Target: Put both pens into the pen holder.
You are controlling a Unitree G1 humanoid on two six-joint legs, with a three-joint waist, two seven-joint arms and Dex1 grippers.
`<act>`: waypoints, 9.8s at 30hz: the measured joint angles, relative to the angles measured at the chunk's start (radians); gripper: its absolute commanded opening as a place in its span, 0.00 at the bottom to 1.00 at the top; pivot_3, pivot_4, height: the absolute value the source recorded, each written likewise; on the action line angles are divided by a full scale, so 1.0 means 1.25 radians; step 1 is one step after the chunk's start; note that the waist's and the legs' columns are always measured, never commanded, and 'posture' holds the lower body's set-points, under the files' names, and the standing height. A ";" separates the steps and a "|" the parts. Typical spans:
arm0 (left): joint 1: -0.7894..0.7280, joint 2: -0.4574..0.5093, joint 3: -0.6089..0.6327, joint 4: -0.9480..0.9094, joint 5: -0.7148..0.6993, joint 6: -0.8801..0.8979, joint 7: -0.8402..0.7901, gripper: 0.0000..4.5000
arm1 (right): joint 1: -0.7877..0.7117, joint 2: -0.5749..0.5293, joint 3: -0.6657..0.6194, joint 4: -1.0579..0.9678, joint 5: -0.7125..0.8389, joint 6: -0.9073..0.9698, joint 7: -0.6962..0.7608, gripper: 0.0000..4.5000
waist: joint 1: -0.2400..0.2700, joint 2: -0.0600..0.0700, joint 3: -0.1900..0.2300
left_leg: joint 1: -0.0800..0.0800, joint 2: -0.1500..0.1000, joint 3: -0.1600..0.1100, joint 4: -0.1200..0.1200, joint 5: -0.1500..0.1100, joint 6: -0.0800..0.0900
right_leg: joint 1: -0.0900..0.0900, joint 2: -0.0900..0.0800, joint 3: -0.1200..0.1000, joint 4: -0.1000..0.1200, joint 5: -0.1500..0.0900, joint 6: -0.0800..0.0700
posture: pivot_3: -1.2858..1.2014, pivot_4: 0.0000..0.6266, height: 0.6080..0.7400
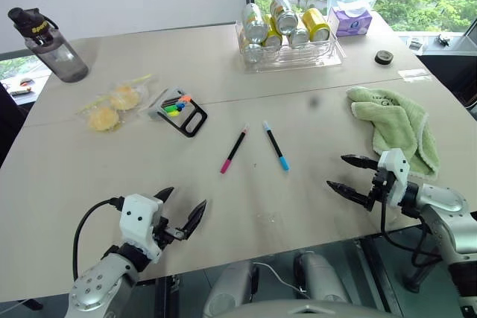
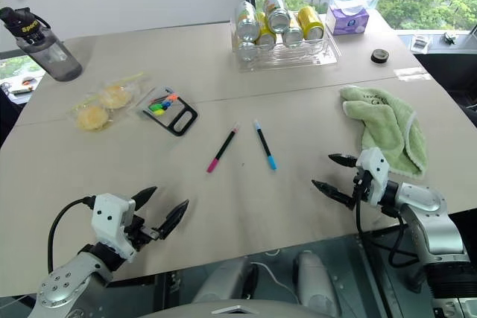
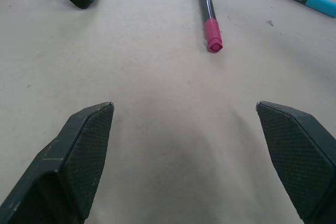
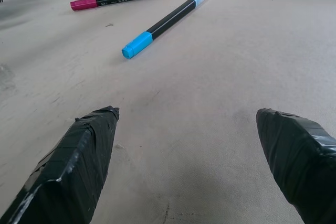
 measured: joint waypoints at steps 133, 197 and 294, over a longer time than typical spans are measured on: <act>-0.620 0.303 -0.259 0.151 0.614 -0.247 0.200 0.00 | -0.168 0.025 -0.019 -0.217 0.200 0.246 -0.031 0.78 | -0.017 0.003 0.003 | -0.002 0.000 -0.002 -0.004 0.001 -0.001 | -0.003 0.000 -0.001 -0.002 0.000 0.000 | 0.52 0.24 0.99; -0.437 -0.046 -0.090 0.029 0.101 0.219 0.157 0.99 | -0.154 0.052 0.030 -0.220 0.158 0.207 -0.036 0.79 | -0.017 0.003 0.002 | -0.001 0.000 -0.001 -0.001 0.001 -0.002 | -0.002 0.000 -0.002 0.002 0.000 0.000 | 0.52 0.24 0.99; -0.756 0.274 -0.203 0.138 -0.292 0.434 -0.318 0.59 | -0.651 0.110 0.266 -0.219 0.242 0.665 -0.271 0.02 | -0.025 0.003 0.002 | -0.016 -0.001 -0.002 -0.001 0.001 -0.002 | -0.019 0.000 -0.003 0.001 0.001 -0.001 | 0.52 0.24 0.99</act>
